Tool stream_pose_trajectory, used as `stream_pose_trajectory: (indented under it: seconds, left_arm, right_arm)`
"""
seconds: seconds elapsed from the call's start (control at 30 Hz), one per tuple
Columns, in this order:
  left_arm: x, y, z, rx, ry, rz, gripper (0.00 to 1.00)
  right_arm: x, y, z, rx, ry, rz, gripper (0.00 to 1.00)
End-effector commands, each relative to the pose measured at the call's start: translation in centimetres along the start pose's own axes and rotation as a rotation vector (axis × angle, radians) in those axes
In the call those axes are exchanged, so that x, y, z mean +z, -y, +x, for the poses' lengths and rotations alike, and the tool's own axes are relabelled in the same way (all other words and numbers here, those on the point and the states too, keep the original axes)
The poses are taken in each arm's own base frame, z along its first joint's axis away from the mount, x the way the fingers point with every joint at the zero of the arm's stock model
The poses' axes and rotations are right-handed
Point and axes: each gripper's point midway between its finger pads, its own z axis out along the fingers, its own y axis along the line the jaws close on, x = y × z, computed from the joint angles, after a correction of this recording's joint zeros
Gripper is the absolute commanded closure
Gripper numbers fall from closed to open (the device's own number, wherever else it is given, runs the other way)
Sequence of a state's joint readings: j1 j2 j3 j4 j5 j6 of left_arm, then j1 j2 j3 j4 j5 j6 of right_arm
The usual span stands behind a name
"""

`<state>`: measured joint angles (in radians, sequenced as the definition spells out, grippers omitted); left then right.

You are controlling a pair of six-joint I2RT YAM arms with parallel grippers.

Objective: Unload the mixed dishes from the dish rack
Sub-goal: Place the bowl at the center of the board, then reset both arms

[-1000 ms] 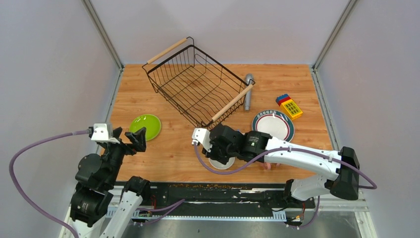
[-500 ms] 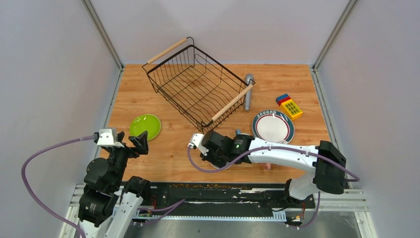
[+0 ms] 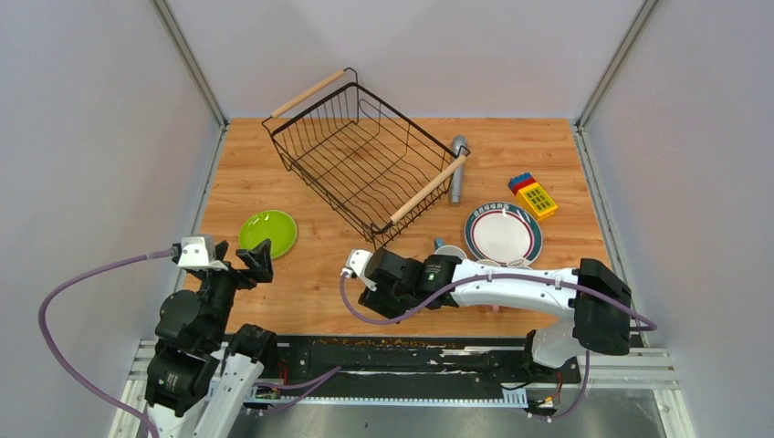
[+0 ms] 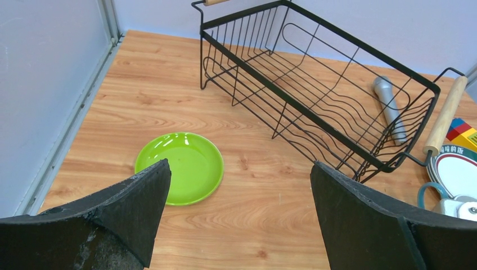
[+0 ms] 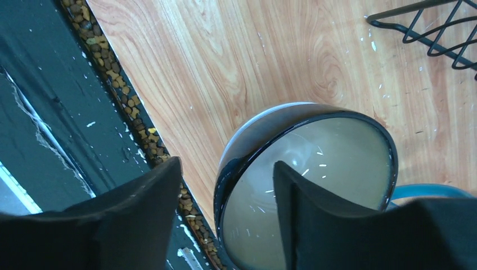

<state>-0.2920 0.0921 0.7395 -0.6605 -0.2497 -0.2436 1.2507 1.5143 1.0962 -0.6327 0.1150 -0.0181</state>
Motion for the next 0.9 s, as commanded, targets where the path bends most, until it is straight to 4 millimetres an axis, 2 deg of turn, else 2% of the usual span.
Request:
stream_pose_trajectory:
  seconds: [0.0, 0.17, 0.3, 0.37, 0.53, 0.63, 0.7, 0.77, 0.87]
  left_arm:
    - [0.2, -0.1, -0.8, -0.011, 0.035, -0.011, 0.00]
    - [0.3, -0.1, -0.7, -0.007, 0.031, -0.013, 0.00]
    - [0.2, 0.0, -0.7, -0.010, 0.028, -0.009, 0.00]
    - [0.1, 0.0, -0.7, -0.012, 0.027, -0.009, 0.00]
    - [-0.5, -0.2, -1.1, -0.014, 0.028, -0.012, 0.00]
    - [-0.9, -0.3, -1.3, -0.026, 0.029, -0.015, 0.00]
    - [-1.2, -0.1, -1.5, -0.038, 0.036, -0.006, 0.00]
    - [-1.6, -0.1, -1.8, -0.042, 0.044, 0.000, 0.00]
    - [-2.2, -0.3, -2.3, -0.046, 0.066, -0.003, 0.00]
  right_arm:
    - [-1.3, -0.1, -2.9, 0.009, 0.103, 0.020, 0.33]
    - [-3.9, 0.5, -6.0, 0.046, 0.202, 0.043, 0.14]
    - [-6.7, 1.9, -9.1, 0.064, 0.304, 0.097, 0.05]
    - [-8.0, 3.4, -10.3, 0.089, 0.346, 0.152, 0.03]
    - [-11.4, 9.5, -11.9, 0.258, 0.452, 0.351, 0.00]
    - [-13.9, 14.2, -11.2, 0.421, 0.524, 0.464, 0.00]
    - [-15.7, 17.4, -9.6, 0.546, 0.565, 0.534, 0.00]
    - [-17.9, 20.4, -7.2, 0.679, 0.608, 0.617, 0.00]
    - [-21.7, 23.6, -2.9, 0.835, 0.684, 0.749, 0.00]
